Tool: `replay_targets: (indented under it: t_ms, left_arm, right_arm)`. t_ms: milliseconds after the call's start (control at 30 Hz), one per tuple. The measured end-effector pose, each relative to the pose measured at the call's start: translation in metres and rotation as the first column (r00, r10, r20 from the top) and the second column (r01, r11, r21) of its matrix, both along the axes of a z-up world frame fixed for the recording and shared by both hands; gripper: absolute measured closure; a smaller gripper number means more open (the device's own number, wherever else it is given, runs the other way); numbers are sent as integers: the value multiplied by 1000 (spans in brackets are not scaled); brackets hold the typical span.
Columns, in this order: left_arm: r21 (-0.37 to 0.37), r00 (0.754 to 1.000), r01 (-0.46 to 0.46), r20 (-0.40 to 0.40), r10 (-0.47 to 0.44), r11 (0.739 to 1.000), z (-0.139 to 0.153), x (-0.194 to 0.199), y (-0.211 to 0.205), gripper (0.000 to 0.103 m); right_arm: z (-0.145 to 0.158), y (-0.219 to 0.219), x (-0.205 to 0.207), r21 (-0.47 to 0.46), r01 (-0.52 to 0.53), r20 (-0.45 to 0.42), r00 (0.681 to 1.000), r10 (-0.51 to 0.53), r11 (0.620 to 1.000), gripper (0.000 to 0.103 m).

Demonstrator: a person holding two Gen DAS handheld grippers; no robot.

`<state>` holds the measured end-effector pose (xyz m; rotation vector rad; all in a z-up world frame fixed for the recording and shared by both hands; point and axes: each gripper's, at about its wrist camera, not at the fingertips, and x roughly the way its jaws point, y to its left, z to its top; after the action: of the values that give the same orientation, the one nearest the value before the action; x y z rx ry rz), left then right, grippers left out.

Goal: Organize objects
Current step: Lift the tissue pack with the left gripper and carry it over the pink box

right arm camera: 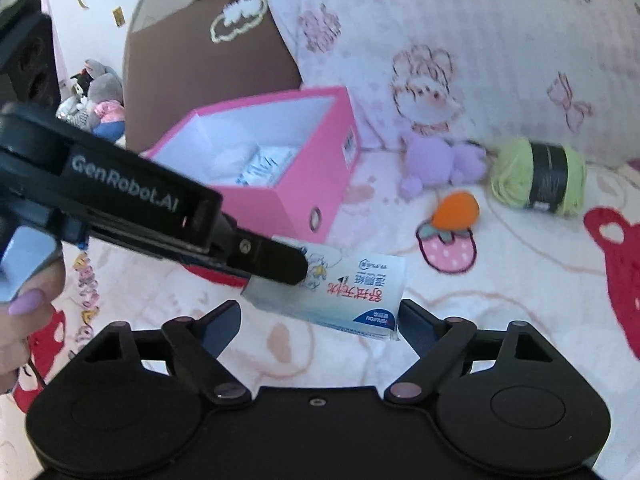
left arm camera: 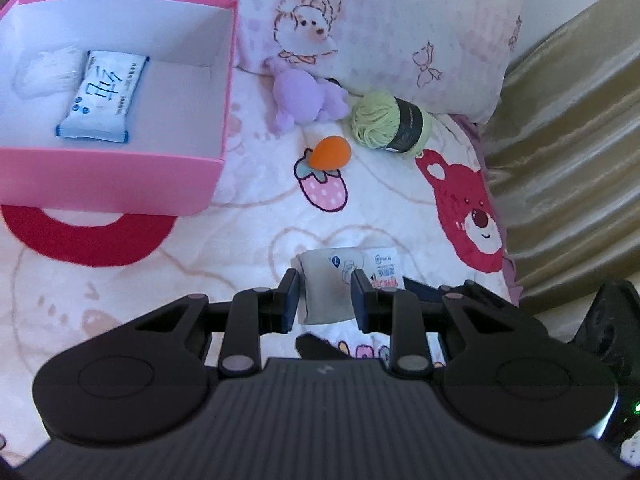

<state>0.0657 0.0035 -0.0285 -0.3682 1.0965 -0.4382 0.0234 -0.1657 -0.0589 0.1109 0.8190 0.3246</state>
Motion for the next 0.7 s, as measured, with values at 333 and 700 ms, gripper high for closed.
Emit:
replay_targets:
  t_ms: [333,700]
  left_arm:
    - [10,999,-17,47,17,1000,30,-18,24,77]
    - [91,994,-33,107,23,995,68,-36,41,77]
  right_arm:
    - [35,19,-7,-21,-41,3,999,41,999,26]
    - [60,27,-8,71,-93,-52,994,97,993,41]
